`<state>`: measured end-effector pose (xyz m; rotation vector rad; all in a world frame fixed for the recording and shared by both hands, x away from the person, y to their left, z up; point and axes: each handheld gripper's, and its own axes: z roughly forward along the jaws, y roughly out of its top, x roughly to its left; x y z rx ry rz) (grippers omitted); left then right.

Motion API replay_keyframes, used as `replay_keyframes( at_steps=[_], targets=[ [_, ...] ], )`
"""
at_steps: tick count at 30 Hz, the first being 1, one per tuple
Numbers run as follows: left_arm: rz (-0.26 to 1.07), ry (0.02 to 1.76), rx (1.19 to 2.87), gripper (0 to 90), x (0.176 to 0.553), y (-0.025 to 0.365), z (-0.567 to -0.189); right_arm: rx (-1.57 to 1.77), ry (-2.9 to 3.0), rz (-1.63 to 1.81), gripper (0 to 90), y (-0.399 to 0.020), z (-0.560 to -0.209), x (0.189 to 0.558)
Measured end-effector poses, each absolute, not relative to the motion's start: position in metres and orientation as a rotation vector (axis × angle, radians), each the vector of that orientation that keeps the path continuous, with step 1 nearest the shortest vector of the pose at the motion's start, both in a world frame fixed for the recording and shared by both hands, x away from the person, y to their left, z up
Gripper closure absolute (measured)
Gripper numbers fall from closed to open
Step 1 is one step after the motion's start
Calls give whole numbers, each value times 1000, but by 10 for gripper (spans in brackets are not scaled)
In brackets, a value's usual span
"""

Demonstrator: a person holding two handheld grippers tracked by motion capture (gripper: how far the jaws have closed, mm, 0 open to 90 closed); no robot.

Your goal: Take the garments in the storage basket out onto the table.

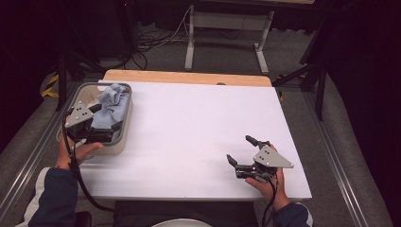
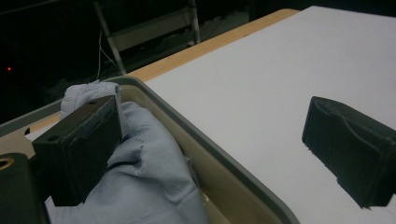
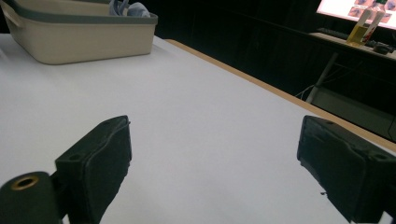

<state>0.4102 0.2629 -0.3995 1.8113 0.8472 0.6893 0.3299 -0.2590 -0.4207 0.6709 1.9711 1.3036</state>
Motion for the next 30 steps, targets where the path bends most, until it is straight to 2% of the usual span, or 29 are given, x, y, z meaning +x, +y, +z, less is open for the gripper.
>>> replay_keyframes(
  at_steps=[23,30],
  targets=[
    [627,1030,1983,59,477,273,-396,678,2012,1201,117,-254,-426,331],
    [531,1125,2058,52,495,277,-409,675,2037,1183,117,-253,-428,333]
  ],
)
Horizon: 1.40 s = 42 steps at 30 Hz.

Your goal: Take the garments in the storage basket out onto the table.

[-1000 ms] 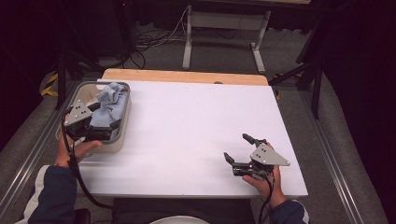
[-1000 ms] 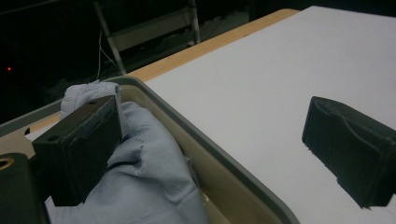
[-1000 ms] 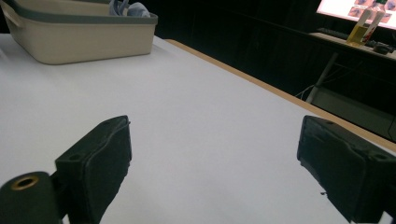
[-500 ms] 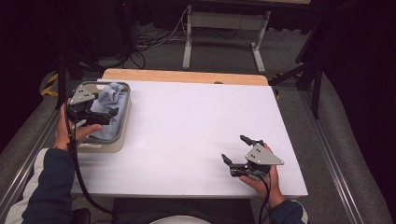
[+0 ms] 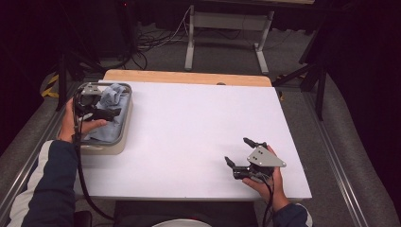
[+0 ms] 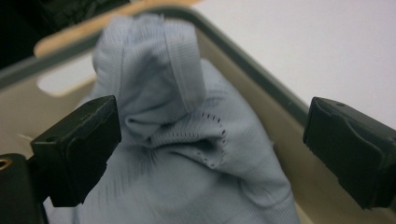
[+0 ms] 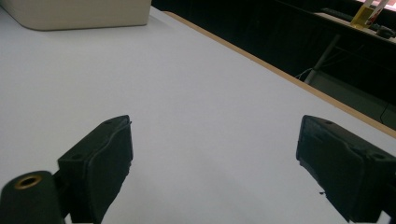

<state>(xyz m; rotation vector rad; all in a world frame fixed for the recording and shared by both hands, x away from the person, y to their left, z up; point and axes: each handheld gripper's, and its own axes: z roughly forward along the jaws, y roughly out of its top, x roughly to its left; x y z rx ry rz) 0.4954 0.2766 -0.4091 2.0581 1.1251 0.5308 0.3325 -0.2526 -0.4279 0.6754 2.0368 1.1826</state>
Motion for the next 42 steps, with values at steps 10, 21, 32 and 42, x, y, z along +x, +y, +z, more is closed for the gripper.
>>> replay_keyframes(
  at_steps=[10,21,32,42],
  targets=[
    [438,1236,2270,38,518,265,-429,672,2068,1170,116,-250,-430,334],
    [252,1393,2279,5,540,276,-454,665,2119,1144,137,-248,-433,334],
    [99,1403,2243,219,542,282,-454,635,2179,1121,166,-244,-436,332],
    [167,1357,2226,649,535,289,-445,631,2228,1100,174,-241,-439,334]
  ],
)
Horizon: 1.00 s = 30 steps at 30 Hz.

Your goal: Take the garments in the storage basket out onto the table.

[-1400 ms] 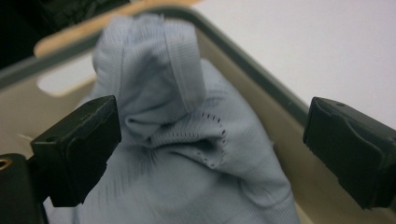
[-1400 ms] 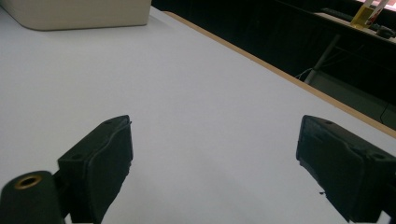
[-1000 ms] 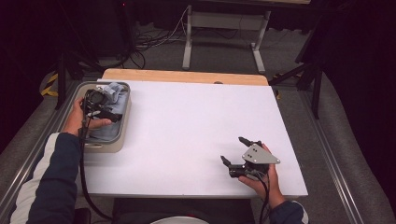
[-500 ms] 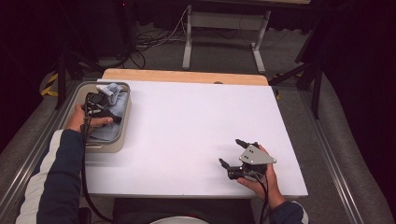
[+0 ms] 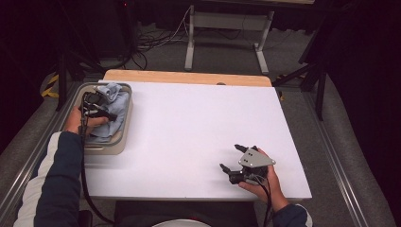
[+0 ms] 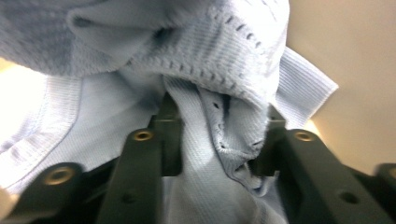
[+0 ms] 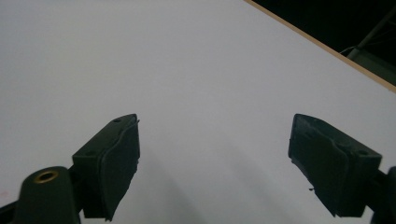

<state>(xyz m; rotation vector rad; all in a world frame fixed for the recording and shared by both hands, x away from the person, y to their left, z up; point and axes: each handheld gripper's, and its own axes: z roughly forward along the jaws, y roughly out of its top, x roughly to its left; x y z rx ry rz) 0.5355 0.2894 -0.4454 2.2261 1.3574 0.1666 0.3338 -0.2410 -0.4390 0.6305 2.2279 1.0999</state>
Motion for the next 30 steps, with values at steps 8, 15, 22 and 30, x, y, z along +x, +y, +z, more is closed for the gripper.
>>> replay_keyframes(
  at_steps=[8,15,22,30],
  targets=[
    [279,1331,2240,713,531,289,-438,639,2226,1098,179,-242,-439,334],
    [416,1298,2235,727,523,286,-424,644,2212,1104,179,-244,-437,334],
    [522,1265,2141,732,510,291,-409,645,2208,1111,179,-245,-436,334],
    [594,1200,1978,734,489,298,-391,641,2188,1122,171,-247,-434,333]
  ],
)
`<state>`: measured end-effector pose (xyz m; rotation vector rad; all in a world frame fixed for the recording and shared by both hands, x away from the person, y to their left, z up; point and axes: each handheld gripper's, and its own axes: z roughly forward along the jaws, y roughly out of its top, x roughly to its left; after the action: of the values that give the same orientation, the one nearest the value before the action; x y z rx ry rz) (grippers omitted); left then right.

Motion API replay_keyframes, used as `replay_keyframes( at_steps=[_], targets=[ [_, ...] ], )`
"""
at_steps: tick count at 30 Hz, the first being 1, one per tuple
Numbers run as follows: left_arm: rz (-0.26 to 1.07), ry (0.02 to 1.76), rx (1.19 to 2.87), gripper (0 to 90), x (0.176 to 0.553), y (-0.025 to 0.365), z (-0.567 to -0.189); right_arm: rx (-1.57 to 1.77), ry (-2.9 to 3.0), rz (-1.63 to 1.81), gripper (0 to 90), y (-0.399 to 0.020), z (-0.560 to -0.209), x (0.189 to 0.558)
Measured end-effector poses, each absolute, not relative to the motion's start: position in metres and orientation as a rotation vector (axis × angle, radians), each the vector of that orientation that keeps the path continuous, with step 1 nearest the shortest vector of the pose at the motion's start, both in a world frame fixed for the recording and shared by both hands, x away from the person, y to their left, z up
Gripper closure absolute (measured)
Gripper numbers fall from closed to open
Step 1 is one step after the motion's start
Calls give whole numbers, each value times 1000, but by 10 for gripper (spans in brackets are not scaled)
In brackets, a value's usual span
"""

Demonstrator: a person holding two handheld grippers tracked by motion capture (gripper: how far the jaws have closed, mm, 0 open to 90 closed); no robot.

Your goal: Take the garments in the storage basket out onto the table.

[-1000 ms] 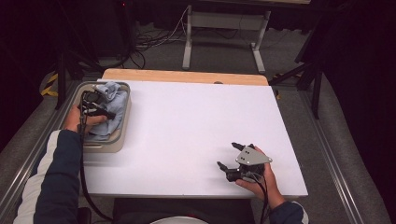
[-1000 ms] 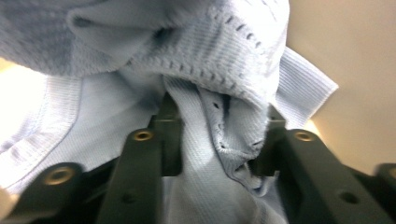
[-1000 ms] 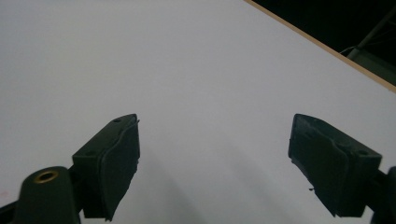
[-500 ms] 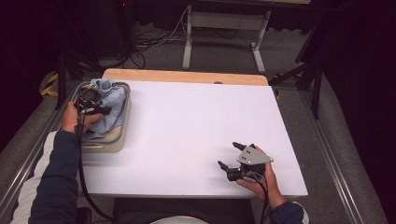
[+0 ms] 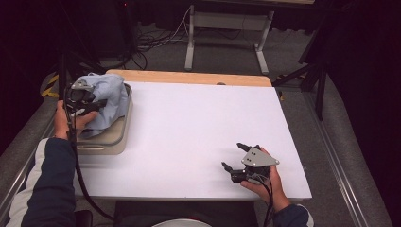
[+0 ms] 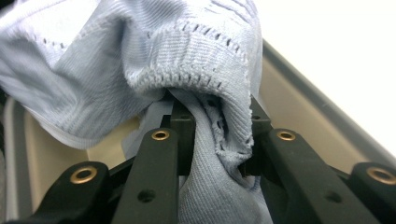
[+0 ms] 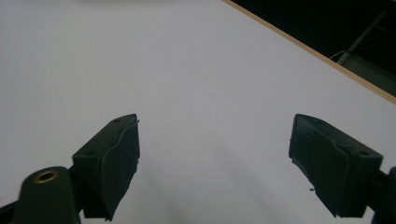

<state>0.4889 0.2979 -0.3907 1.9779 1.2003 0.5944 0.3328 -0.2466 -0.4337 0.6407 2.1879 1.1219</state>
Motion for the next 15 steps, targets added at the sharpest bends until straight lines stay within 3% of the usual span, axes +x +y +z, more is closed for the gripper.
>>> replay_keyframes(
  at_steps=[15],
  targets=[
    [670,1068,1849,735,469,286,-369,649,2165,1137,169,-249,-431,332]
  ],
)
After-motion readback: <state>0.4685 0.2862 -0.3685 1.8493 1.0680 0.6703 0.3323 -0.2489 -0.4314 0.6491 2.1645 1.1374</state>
